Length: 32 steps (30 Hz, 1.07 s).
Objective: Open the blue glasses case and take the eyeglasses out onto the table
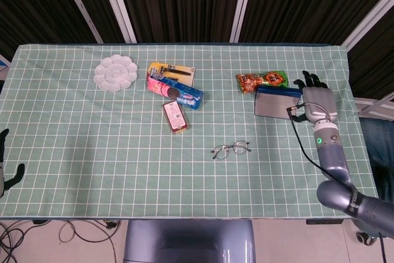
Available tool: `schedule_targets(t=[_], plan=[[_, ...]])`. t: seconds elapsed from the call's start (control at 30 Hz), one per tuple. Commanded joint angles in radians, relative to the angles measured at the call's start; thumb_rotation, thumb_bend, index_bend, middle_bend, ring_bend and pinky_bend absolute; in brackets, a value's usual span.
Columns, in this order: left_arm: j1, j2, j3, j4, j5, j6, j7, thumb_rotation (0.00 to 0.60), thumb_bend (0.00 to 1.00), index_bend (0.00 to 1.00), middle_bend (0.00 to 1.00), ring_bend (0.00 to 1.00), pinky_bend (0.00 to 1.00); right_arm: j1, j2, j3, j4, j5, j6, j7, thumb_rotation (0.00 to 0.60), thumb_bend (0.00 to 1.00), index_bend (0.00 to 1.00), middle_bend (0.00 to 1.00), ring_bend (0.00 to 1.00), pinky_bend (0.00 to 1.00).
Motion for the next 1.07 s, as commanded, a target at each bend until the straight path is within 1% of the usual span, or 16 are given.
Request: schedule_targets(t=[0.03, 0.2, 0.33, 0.4, 0.47, 0.57, 0.63, 0.77, 0.87, 1.07], plan=[[0.0, -0.001, 0.0, 0.001, 0.003, 0.003, 0.001, 0.6, 0.33, 0.05, 0.0, 0.0, 0.0, -0.131, 0.091, -0.051, -0.144, -0.175, 0.13, 0.129, 0.6, 0.22, 0.2, 0.0, 0.0, 0.2], [0.004, -0.002, 0.003, 0.002, 0.024, 0.016, -0.006, 0.6, 0.33, 0.05, 0.0, 0.0, 0.0, -0.247, 0.156, -0.108, -0.22, -0.342, 0.221, 0.252, 0.6, 0.22, 0.19, 0.0, 0.0, 0.2], [0.005, 0.0, 0.008, 0.001, 0.037, 0.017, -0.014, 0.6, 0.33, 0.05, 0.0, 0.0, 0.0, -0.344, 0.171, -0.163, -0.243, -0.464, 0.328, 0.317, 0.6, 0.23, 0.19, 0.0, 0.0, 0.2], [0.007, 0.003, 0.011, -0.003, 0.043, 0.016, -0.021, 0.6, 0.33, 0.05, 0.0, 0.0, 0.0, -0.394, 0.164, -0.193, -0.243, -0.525, 0.387, 0.349, 0.6, 0.23, 0.19, 0.0, 0.0, 0.2], [0.008, 0.006, 0.013, -0.004, 0.053, 0.019, -0.03, 0.6, 0.33, 0.05, 0.0, 0.0, 0.0, -0.449, 0.155, -0.233, -0.236, -0.593, 0.445, 0.38, 0.6, 0.23, 0.19, 0.0, 0.0, 0.2], [0.01, 0.01, 0.017, -0.005, 0.069, 0.02, -0.051, 0.6, 0.33, 0.05, 0.0, 0.0, 0.0, -0.516, 0.135, -0.288, -0.207, -0.67, 0.502, 0.42, 0.6, 0.23, 0.19, 0.0, 0.0, 0.2], [0.011, 0.012, 0.019, -0.007, 0.072, 0.016, -0.061, 0.6, 0.33, 0.05, 0.0, 0.0, 0.0, -0.549, 0.122, -0.312, -0.189, -0.701, 0.529, 0.432, 0.6, 0.23, 0.19, 0.0, 0.0, 0.2], [0.01, 0.023, 0.026, -0.017, 0.079, 0.002, -0.083, 0.6, 0.33, 0.05, 0.0, 0.0, 0.0, -0.606, 0.081, -0.338, -0.15, -0.745, 0.583, 0.43, 0.6, 0.23, 0.19, 0.0, 0.0, 0.2], [0.011, 0.026, 0.032, -0.014, 0.1, 0.005, -0.095, 0.6, 0.33, 0.05, 0.0, 0.0, 0.0, -0.631, 0.05, -0.349, -0.122, -0.765, 0.595, 0.416, 0.6, 0.23, 0.18, 0.0, 0.0, 0.2], [0.013, 0.023, 0.04, -0.007, 0.112, 0.006, -0.092, 0.6, 0.33, 0.05, 0.0, 0.0, 0.0, -0.641, 0.028, -0.34, -0.114, -0.783, 0.589, 0.383, 0.6, 0.23, 0.17, 0.0, 0.0, 0.2]])
